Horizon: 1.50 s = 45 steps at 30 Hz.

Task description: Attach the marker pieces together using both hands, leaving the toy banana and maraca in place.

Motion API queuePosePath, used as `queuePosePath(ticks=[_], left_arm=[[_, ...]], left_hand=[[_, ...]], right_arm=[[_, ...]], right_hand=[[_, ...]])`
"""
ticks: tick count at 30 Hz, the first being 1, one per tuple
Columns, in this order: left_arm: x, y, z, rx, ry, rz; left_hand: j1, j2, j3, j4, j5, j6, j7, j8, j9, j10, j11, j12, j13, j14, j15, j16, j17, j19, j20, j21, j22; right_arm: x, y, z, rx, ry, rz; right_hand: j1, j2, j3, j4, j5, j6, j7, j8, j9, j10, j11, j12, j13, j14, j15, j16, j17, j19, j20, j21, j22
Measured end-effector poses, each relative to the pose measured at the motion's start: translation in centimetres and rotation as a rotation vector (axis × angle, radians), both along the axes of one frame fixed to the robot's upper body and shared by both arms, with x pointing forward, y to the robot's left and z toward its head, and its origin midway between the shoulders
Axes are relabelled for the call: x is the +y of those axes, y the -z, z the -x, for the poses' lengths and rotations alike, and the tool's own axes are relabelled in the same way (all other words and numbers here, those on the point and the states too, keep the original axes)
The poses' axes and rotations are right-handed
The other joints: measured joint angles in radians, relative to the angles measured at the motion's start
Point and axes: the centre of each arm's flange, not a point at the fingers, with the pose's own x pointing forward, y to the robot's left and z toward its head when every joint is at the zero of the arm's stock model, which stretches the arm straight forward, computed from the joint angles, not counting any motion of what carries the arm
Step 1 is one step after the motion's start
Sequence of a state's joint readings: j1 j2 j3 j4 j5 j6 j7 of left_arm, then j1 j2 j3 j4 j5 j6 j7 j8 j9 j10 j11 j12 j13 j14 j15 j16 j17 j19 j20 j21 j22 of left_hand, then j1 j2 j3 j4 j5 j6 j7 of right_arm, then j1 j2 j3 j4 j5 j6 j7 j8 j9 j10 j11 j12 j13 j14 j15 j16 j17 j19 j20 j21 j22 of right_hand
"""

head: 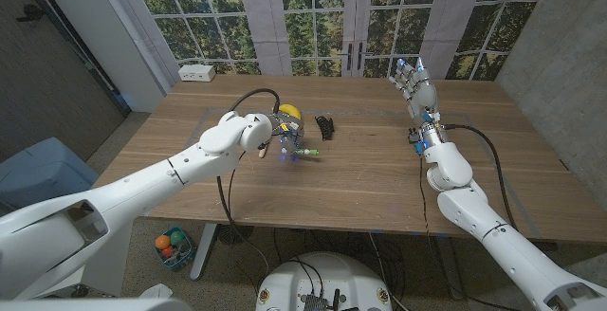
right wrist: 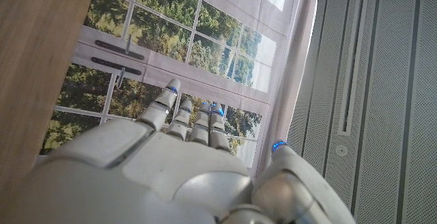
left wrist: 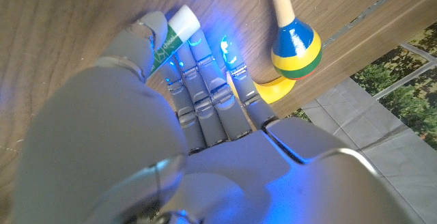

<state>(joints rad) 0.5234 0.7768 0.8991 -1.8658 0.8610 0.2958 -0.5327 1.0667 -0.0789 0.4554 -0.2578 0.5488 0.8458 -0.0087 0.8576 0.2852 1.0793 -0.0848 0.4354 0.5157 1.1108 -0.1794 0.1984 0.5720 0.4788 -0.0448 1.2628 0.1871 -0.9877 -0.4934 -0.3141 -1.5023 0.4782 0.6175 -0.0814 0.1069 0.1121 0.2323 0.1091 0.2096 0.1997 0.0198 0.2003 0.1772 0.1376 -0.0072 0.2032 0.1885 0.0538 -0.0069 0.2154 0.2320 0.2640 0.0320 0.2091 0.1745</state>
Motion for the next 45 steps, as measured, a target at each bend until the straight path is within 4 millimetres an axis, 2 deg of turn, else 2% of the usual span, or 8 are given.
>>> queuePosePath(ticks=[6, 14, 21, 23, 27, 33, 37, 45], left_arm=[[-0.27, 0.25, -0.16, -0.024, -0.02, -0.054], [-0.42, 0.31, -0.33, -0.058, -0.042, -0.106], [-0.55, 0.56, -0.6, -0.082, -0.058, -0.145], [-0.56, 0.58, -0.64, -0.086, -0.062, -0.153], [-0.59, 0.67, -0.74, -0.091, -0.068, -0.175], [-0.53, 0.69, -0.85, -0.083, -0.072, -0.206], [-0.45, 0.7, -0.87, -0.076, -0.074, -0.215], [-0.03, 0.64, -0.66, -0.074, -0.083, -0.216]], left_hand=[[0.021, 0.008, -0.016, 0.016, -0.047, 0.0, 0.001, -0.03, -0.02, 0.01, -0.01, -0.051, 0.0, -0.011, -0.011, 0.0, -0.026, -0.019, -0.002, 0.017, 0.001], [0.066, 0.036, -0.037, 0.037, -0.14, -0.006, 0.017, -0.104, -0.049, 0.001, -0.019, -0.112, 0.025, -0.058, -0.006, 0.002, -0.067, -0.051, 0.0, 0.025, -0.006], [0.105, 0.083, -0.067, 0.067, -0.226, -0.034, 0.045, -0.226, -0.081, -0.031, -0.05, -0.173, -0.06, -0.16, 0.034, -0.02, -0.153, -0.099, 0.001, 0.004, -0.011], [0.063, 0.077, -0.044, 0.098, -0.245, -0.037, 0.047, -0.267, -0.092, -0.043, -0.062, -0.193, -0.08, -0.197, 0.046, -0.021, -0.183, -0.114, 0.002, -0.007, -0.011], [-0.032, 0.052, -0.052, 0.12, -0.286, -0.106, 0.05, -0.342, -0.097, -0.116, -0.056, -0.231, -0.119, -0.286, 0.071, -0.021, -0.233, -0.161, 0.003, -0.031, -0.011], [-0.155, 0.001, -0.113, 0.131, -0.349, -0.222, 0.038, -0.465, -0.099, -0.287, -0.04, -0.258, -0.176, -0.42, 0.11, -0.016, -0.269, -0.213, 0.005, -0.073, -0.015], [-0.21, -0.022, -0.144, 0.138, -0.368, -0.278, 0.029, -0.517, -0.103, -0.376, -0.033, -0.258, -0.201, -0.475, 0.117, -0.016, -0.282, -0.227, 0.005, -0.096, -0.015], [-0.379, -0.027, -0.198, 0.178, -0.372, -0.43, 0.024, -0.629, -0.096, -0.562, 0.028, -0.259, -0.257, -0.59, 0.129, -0.009, -0.331, -0.289, 0.028, -0.172, -0.015]], right_arm=[[-0.15, -0.16, -0.16, 0.0, 0.0, -0.013], [-0.26, -0.25, -0.38, 0.001, 0.002, -0.021], [-0.39, -0.37, -0.56, 0.002, 0.01, -0.031], [-0.39, -0.4, -0.58, 0.001, 0.011, -0.032], [-0.41, -0.49, -0.66, 0.0, 0.015, -0.034], [-0.37, -0.59, -0.77, 0.002, 0.019, -0.036], [-0.35, -0.6, -0.8, 0.003, 0.021, -0.038], [-0.17, -0.73, -0.72, 0.001, 0.024, -0.038]], right_hand=[[0.0, 0.0, 0.004, -0.004, 0.0, -0.004, 0.004, -0.005, 0.0, 0.0, 0.0, 0.0, 0.0, 0.005, 0.005, 0.0, 0.0, 0.0, 0.0, 0.0, 0.0], [0.0, 0.0, 0.007, -0.001, 0.0, 0.0, 0.007, -0.005, 0.0, 0.0, 0.0, 0.0, 0.0, 0.005, 0.005, 0.0, 0.0, 0.0, 0.0, 0.0, 0.0], [0.0, 0.0, 0.007, -0.002, -0.001, 0.0, 0.007, -0.005, 0.0, 0.0, 0.0, 0.0, 0.0, 0.011, 0.011, 0.0, 0.0, 0.0, 0.0, 0.0, 0.0], [0.0, 0.0, 0.01, -0.005, -0.008, 0.0, 0.007, -0.005, 0.0, 0.0, 0.0, 0.0, 0.0, 0.011, 0.011, 0.0, 0.0, 0.0, 0.0, 0.0, 0.0], [0.0, 0.0, 0.011, -0.006, -0.008, 0.0, 0.007, -0.005, 0.0, 0.0, 0.0, 0.0, 0.0, 0.011, 0.011, 0.0, 0.0, 0.0, 0.0, 0.0, 0.0], [0.0, 0.0, 0.011, -0.006, -0.008, 0.0, 0.007, -0.005, 0.0, 0.0, 0.0, 0.0, 0.0, 0.013, 0.013, 0.0, 0.0, 0.0, 0.0, 0.0, 0.0], [0.0, 0.0, 0.011, -0.006, -0.008, 0.0, 0.007, -0.005, 0.0, 0.0, 0.0, 0.0, 0.0, 0.016, 0.016, 0.0, 0.0, 0.0, 0.0, 0.0, 0.0], [0.0, 0.0, 0.014, -0.003, -0.008, 0.0, 0.007, -0.005, 0.0, 0.0, 0.0, -0.004, 0.0, 0.016, 0.016, 0.0, 0.0, 0.0, 0.0, 0.0, 0.0]])
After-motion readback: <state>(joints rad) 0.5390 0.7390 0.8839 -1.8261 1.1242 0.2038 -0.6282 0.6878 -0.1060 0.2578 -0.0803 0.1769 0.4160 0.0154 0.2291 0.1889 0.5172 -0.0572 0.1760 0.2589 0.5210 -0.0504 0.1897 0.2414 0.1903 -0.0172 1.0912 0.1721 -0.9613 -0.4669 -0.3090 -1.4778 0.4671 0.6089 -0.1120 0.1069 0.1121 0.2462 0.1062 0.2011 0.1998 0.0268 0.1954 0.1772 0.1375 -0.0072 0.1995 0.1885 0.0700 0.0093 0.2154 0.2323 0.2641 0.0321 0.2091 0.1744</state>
